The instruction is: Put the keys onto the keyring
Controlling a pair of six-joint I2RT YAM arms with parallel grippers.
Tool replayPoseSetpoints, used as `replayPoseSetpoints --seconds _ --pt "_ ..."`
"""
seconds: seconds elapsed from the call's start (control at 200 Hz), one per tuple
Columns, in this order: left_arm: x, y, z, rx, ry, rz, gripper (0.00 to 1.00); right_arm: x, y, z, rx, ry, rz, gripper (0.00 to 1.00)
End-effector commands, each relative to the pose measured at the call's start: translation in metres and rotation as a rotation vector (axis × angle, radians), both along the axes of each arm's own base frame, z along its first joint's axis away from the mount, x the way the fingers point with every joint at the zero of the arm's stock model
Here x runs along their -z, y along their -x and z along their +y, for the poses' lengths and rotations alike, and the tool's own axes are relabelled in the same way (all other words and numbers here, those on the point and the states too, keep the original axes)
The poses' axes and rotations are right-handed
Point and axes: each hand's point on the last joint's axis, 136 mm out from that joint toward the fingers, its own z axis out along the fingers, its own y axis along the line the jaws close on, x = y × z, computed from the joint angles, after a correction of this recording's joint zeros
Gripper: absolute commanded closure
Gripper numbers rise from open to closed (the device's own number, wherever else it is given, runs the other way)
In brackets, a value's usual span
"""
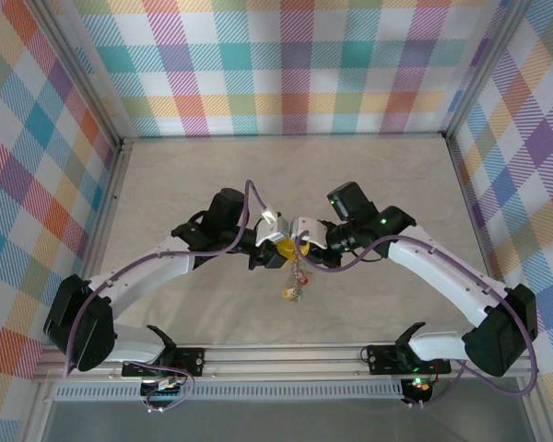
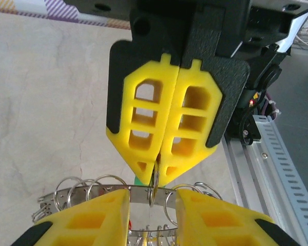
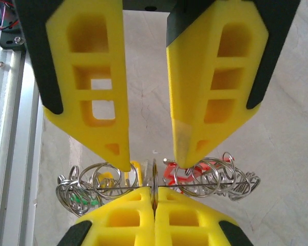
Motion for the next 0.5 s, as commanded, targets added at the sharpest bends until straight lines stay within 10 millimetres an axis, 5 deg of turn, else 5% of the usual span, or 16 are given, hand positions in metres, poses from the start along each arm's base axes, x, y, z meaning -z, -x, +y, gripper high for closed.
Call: replayPoseSetpoints --seconds 0.0,0.29,0.385,0.495 --pt "-0.016 0.005 -0.007 0.036 0.050 -0.027 0.70 -0.018 0.000 0.007 -0.038 -0.033 -0.040 1.00" --pt "-0.015 0.009 -0.014 0.063 0.068 -0.011 0.83 -0.021 -0.001 0.012 -0.040 -0.053 -0.046 1.00" --pt "-0.014 0.011 -0.014 0.072 0.075 -0.010 1.00 -0.021 -0.001 0.012 -0.041 -0.055 -0.049 1.00" --pt "-0.015 0.015 -0.012 0.081 0.091 -0.027 1.00 -0.024 0.000 0.011 -0.031 -0.079 -0.065 0.94"
